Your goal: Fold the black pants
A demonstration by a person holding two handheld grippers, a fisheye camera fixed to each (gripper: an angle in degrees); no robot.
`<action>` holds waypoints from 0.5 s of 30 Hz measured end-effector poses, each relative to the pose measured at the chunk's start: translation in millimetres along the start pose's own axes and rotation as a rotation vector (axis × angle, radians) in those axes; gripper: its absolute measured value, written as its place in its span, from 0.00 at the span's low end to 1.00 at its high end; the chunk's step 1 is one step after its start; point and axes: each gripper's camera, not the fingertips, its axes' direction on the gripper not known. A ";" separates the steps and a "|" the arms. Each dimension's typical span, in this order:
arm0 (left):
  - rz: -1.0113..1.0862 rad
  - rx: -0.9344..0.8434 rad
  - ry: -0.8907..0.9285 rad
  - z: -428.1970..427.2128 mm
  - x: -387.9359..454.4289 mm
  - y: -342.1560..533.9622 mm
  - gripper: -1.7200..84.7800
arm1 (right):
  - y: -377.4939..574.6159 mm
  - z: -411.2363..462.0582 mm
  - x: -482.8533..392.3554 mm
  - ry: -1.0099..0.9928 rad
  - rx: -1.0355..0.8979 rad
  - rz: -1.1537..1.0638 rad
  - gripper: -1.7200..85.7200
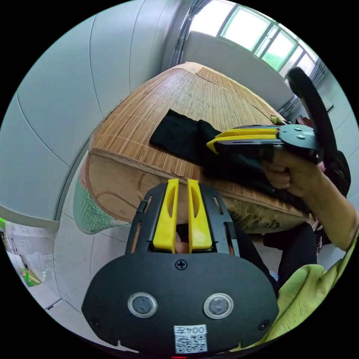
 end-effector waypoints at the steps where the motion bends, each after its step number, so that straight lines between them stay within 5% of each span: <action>1: 0.006 0.005 0.006 0.6 -1.9 -1.0 0.03 | 4.5 -14.1 22.2 -0.086 0.065 0.052 0.05; 4: 0.051 0.056 0.031 0.1 -9.6 -9.0 0.03 | 45.3 -36.5 95.8 -0.260 0.183 0.212 0.05; 7: 0.090 0.079 0.061 10.7 -13.9 -25.3 0.04 | 88.5 -0.8 146.1 -0.394 0.099 0.316 0.09; 15: 0.273 -0.068 0.157 77.2 9.5 -80.2 0.07 | 145.7 33.4 183.7 -0.516 0.136 0.475 0.12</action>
